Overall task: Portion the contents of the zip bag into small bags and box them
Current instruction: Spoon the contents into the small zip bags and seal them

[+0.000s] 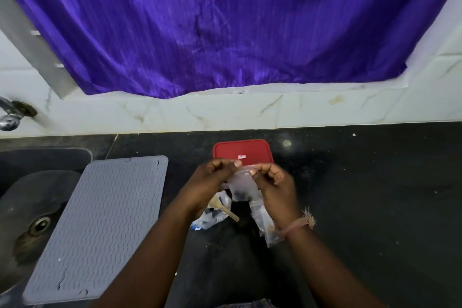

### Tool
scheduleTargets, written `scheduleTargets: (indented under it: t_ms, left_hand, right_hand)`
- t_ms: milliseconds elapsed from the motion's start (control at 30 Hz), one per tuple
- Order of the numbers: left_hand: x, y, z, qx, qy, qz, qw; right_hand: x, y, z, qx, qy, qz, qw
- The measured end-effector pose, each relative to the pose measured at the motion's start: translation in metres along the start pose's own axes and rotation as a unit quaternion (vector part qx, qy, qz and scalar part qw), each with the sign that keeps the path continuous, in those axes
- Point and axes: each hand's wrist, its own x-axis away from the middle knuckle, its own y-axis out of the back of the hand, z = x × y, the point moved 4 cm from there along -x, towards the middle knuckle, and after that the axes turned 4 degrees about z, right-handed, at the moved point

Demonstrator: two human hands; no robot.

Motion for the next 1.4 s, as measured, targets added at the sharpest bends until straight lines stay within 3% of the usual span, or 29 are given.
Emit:
scheduleTargets:
  t_ms: [267,700,900,1200,1400]
  left_hand:
    - [0.0,-0.044,0.02,0.008,-0.04,-0.038,0.998]
    - [-0.009,-0.098,0.02,-0.109,-0.043,-0.021,0.993]
    - [-0.015,-0.109,0.023,-0.088,-0.009,-0.004,0.996]
    - [-0.01,-0.121,0.034,-0.09,0.001,0.021,0.996]
    - [-0.015,-0.125,0.048,-0.118,0.005,0.019,0.993]
  right_hand:
    - [0.012,0.036,-0.013,-0.016,-0.048,-0.029,0.998]
    - [0.027,0.061,-0.02,0.062,-0.046,-0.05,0.996]
    - [0.03,0.083,-0.021,-0.013,-0.071,-0.082,0.994]
    - [0.037,0.088,-0.032,0.005,-0.072,-0.075,0.995]
    - [0.044,0.097,-0.044,-0.079,-0.115,-0.097,0.985]
